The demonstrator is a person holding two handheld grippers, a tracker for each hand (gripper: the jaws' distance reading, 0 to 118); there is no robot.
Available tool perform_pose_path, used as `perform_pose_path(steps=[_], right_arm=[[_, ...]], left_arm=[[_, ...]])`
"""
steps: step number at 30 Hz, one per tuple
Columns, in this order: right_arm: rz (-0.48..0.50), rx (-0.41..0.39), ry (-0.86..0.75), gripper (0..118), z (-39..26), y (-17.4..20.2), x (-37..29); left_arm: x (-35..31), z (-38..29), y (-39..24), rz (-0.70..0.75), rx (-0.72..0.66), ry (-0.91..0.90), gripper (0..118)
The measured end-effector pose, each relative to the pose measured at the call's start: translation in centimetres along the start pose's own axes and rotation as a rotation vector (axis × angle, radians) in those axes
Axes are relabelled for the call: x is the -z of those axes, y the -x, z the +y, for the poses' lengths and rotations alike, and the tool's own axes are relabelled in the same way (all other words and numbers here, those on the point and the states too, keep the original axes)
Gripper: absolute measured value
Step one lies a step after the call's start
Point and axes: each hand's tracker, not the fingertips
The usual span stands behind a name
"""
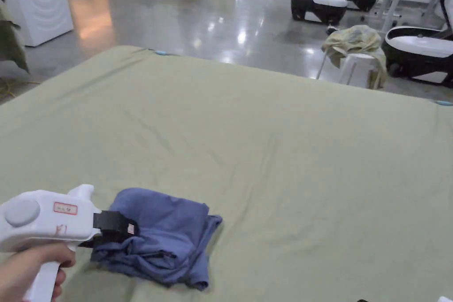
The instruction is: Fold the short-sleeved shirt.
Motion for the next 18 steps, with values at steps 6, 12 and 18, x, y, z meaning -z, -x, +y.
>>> perform_pose_path(steps=[6,12,18], right_arm=[[0.013,-0.038,0.014,4,-0.1,2.1,1.3],[0.031,-0.057,0.013,4,0.4,3.1,1.7],[0.009,-0.111,-0.039,4,1.7,2.7,-1.1]], left_arm=[[-6.6,2.3,7.9,0.107,-0.111,-0.038,25],[-6.7,1.5,4.8,0.148,0.031,-0.125,81],[-15.4,1.0,0.0,0.262,0.097,-0.385,82]])
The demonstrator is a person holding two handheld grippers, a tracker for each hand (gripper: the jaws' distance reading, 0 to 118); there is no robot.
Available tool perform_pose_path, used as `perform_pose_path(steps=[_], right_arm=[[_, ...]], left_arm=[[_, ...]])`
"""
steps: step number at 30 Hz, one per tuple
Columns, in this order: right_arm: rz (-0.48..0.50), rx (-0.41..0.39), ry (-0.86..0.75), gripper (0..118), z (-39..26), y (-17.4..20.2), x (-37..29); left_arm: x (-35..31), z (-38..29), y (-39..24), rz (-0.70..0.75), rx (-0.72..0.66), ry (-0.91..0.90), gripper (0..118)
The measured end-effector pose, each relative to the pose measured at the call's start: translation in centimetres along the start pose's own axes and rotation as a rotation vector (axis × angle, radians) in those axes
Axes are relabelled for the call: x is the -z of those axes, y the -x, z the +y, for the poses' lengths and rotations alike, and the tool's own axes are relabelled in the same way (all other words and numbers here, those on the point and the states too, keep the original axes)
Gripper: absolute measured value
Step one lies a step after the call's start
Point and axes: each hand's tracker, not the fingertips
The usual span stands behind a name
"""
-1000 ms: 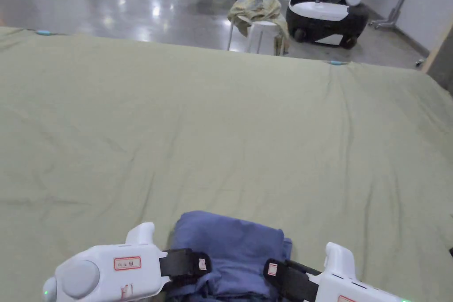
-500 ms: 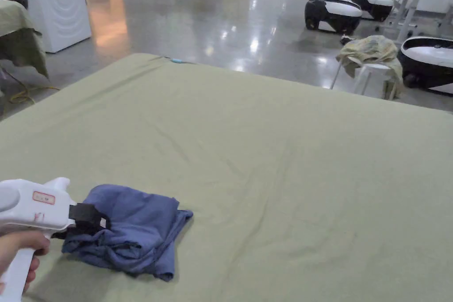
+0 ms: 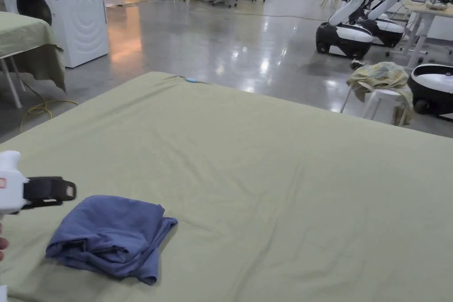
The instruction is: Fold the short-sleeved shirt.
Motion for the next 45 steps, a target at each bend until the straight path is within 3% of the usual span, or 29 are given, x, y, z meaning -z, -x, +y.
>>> perform_pose_path(steps=[3,7,8,9,10,11,18,23,30,31,33,34,35,37,40,41,45], right_arm=[[-0.053,-0.072,-0.064,4,1.8,-0.2,-2.5],[-0.160,-0.174,-0.199,4,5.6,0.3,-5.5],[-0.204,-0.209,-0.243,4,6.9,0.6,-6.3],[-0.244,-0.247,-0.283,5,8.0,1.1,-6.9],[-0.264,-0.283,-0.316,4,9.0,1.5,-7.4],[-0.290,-0.317,-0.359,4,10.0,1.9,-7.9],[-0.427,-0.454,-0.587,4,15.2,2.9,-11.0],[-0.422,-0.408,-0.601,4,17.2,1.7,-11.8],[-0.402,-0.416,-0.590,5,16.7,2.1,-10.7],[-0.391,-0.406,-0.587,7,16.7,2.1,-10.7],[-0.381,-0.396,-0.576,22,16.7,2.1,-10.5],[-0.378,-0.395,-0.568,35,16.7,2.1,-10.4],[-0.375,-0.398,-0.562,47,16.7,2.0,-10.3],[-0.378,-0.401,-0.554,82,16.7,2.0,-10.1],[-0.363,-0.402,-0.559,112,16.6,2.1,-10.3],[-0.356,-0.411,-0.571,118,16.5,2.2,-10.3],[-0.318,-0.432,-0.604,118,16.2,2.9,-10.6]], left_arm=[[-3.1,0.6,-4.3,0.034,0.118,-0.147,82],[-2.8,-0.2,-14.4,-0.058,0.284,-0.315,79],[-2.2,-0.6,-18.0,-0.091,0.337,-0.350,72],[-1.3,-1.3,-21.3,-0.101,0.392,-0.390,53],[-0.6,-2.1,-24.2,-0.123,0.431,-0.429,18],[0.2,-2.5,-27.4,-0.157,0.461,-0.463,12],[3.9,-4.7,-41.7,-0.266,0.478,-0.626,12],[4.8,-4.6,-45.2,-0.231,0.556,-0.652,12],[5.4,-4.9,-45.5,-0.205,0.569,-0.628,12],[5.4,-4.9,-45.3,-0.208,0.565,-0.625,18],[5.1,-5.0,-44.9,-0.231,0.540,-0.620,48],[5.1,-4.9,-45.1,-0.243,0.534,-0.615,66],[5.1,-4.9,-45.1,-0.236,0.537,-0.614,72],[4.9,-5.1,-45.0,-0.238,0.539,-0.636,73],[4.7,-5.0,-45.5,-0.243,0.553,-0.644,73],[4.7,-5.0,-45.6,-0.247,0.554,-0.642,73],[4.6,-5.2,-45.9,-0.234,0.565,-0.669,73]])
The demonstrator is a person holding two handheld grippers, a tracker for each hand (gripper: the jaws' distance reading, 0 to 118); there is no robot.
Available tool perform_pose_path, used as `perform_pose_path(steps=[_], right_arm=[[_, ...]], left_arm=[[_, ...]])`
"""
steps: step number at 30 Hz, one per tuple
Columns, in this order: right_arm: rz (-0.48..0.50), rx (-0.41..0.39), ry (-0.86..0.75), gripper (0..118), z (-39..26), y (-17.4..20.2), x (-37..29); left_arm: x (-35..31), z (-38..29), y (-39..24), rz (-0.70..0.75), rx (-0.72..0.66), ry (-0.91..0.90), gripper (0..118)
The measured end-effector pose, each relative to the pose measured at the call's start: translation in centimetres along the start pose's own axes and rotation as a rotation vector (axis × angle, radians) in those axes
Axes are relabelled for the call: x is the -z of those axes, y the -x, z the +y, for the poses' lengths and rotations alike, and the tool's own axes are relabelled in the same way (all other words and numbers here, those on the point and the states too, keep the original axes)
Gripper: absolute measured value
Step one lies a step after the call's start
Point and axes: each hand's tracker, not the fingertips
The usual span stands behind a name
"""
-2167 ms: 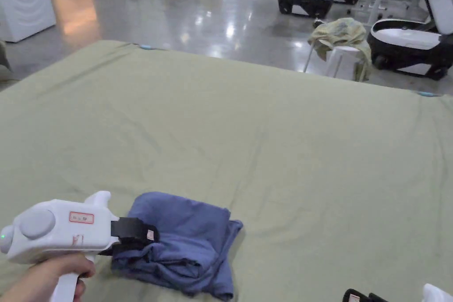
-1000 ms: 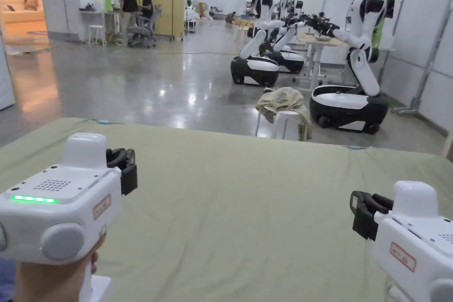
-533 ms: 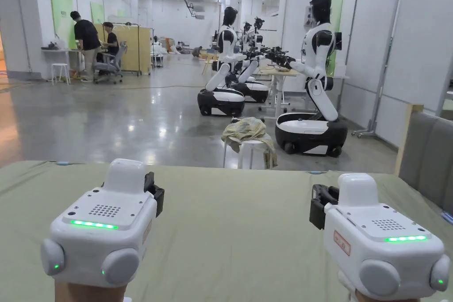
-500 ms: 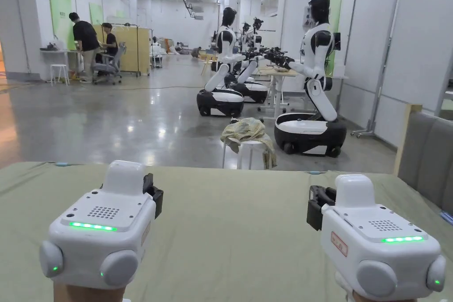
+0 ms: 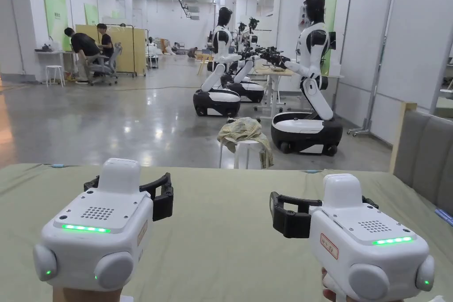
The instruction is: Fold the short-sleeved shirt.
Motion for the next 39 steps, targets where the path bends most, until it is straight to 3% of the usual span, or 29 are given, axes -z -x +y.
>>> perform_pose_path(steps=[3,11,16,21,27,39], right_arm=[[-0.017,0.028,0.061,118,0.7,0.5,0.3],[-0.145,-0.022,0.143,118,2.0,2.4,0.5],[-0.106,0.072,0.158,118,2.4,2.1,0.0],[-0.146,0.114,0.210,118,2.9,2.4,0.1],[-0.117,0.162,0.217,118,2.8,2.5,-0.3],[-0.166,0.105,0.183,118,2.8,3.3,-0.6]], left_arm=[[-0.1,0.0,0.0,0.001,-0.009,-0.008,73],[-0.2,-0.3,0.0,-0.005,-0.012,-0.002,73],[-0.2,-0.6,0.1,-0.006,-0.025,0.006,73],[-0.3,-0.9,0.2,0.002,-0.032,0.012,73],[-0.5,-1.0,0.4,0.003,-0.044,0.015,73],[-1.1,-1.1,0.4,0.007,-0.056,0.018,73]])
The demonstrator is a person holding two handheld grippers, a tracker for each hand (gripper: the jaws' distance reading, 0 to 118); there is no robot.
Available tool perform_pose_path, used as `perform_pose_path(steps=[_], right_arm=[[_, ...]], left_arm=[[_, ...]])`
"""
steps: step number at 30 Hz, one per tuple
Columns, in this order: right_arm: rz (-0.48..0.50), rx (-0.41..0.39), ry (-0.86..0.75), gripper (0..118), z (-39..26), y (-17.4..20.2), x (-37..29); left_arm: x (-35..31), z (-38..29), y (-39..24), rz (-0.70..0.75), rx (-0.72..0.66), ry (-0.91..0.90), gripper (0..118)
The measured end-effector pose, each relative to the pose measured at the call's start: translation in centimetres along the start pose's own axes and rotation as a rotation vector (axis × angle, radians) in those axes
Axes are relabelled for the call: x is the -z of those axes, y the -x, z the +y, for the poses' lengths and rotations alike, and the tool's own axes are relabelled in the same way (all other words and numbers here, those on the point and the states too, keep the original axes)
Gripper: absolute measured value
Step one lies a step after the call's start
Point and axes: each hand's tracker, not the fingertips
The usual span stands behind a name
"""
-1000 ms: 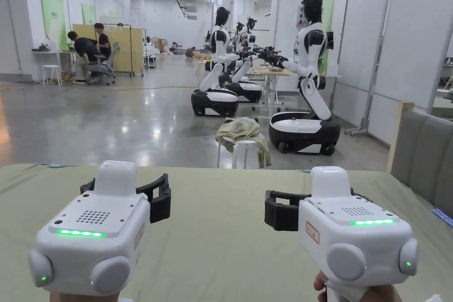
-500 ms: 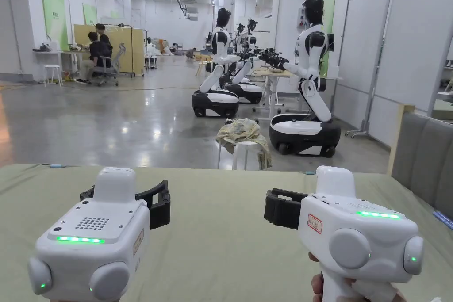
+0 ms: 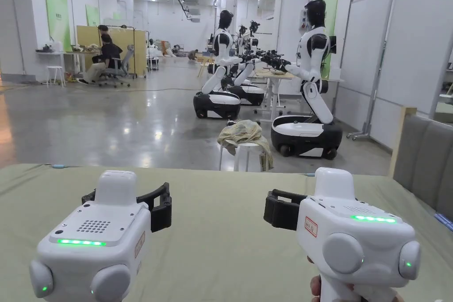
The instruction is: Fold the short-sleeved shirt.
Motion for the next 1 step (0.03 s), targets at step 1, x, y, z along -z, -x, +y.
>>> perform_pose_path(steps=[1], right_arm=[[-0.005,-0.005,-0.002,118,0.02,0.01,-0.11]], left_arm=[[-0.03,0.03,-0.04,0.002,0.001,-0.002,73]])
